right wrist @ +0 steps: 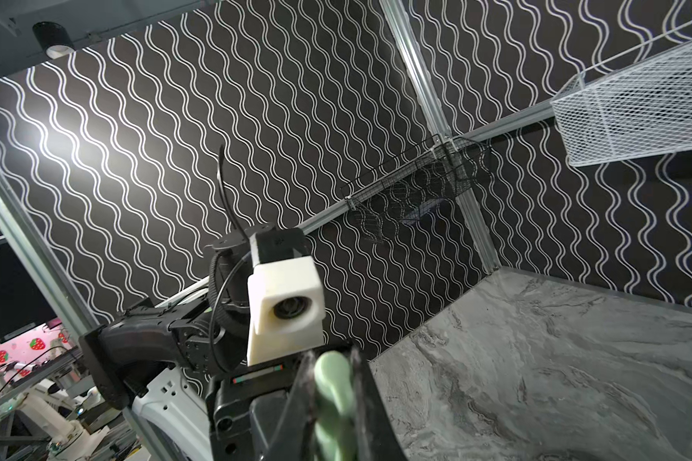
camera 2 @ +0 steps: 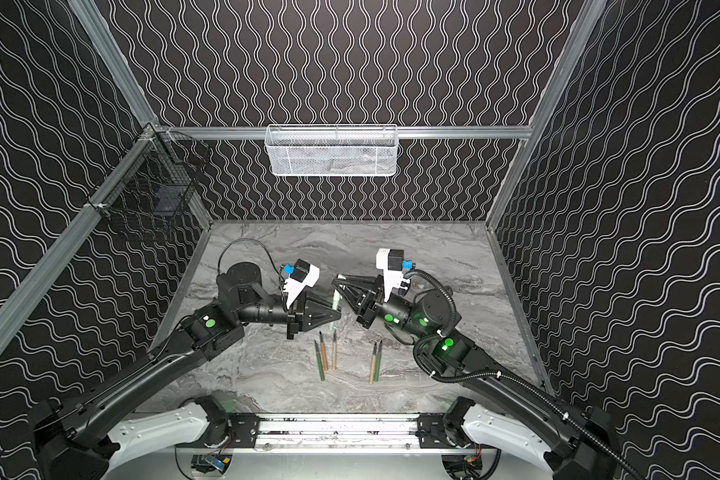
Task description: Insert the pens into the pen caps
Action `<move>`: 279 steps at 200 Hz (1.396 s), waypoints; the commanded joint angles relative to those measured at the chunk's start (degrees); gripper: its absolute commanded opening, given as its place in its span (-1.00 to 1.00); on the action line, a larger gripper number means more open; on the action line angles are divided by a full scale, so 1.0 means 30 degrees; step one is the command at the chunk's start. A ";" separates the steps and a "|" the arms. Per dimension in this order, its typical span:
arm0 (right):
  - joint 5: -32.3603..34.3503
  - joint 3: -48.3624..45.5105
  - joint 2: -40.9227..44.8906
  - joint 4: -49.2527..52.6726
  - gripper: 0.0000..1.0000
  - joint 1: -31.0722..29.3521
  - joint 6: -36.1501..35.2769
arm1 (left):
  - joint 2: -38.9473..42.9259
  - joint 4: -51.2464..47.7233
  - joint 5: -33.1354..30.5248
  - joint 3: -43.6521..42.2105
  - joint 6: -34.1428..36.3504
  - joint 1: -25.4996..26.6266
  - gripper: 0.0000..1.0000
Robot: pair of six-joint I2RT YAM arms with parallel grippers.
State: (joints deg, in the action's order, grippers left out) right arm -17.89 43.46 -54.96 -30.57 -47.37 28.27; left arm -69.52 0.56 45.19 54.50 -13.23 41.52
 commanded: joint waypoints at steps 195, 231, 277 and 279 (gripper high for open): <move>0.8582 1.3159 -1.7264 2.2147 -1.00 1.5339 -0.9350 | 0.6578 -0.8229 -0.4594 -0.0445 0.3796 -0.0098 0.98; 0.9289 1.4908 -2.0398 2.2929 -0.97 1.6253 -0.9970 | 0.6223 -0.7920 -0.4026 -0.0387 0.3882 -0.0099 0.98; 0.9752 1.6018 -2.1925 2.2830 -0.82 1.6260 -1.0155 | 0.6260 -0.8078 -0.4556 -0.0421 0.4097 -0.0099 0.97; 0.9701 1.6049 -2.1969 2.2834 -0.81 1.6260 -1.0156 | 0.6258 -0.7974 -0.4534 -0.0452 0.4047 -0.0099 0.98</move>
State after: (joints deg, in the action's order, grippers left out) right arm 10.22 89.84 -119.44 36.51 1.30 -1.13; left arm -50.96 -24.51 31.99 53.34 -2.35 41.25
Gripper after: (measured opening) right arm 0.132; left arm 0.988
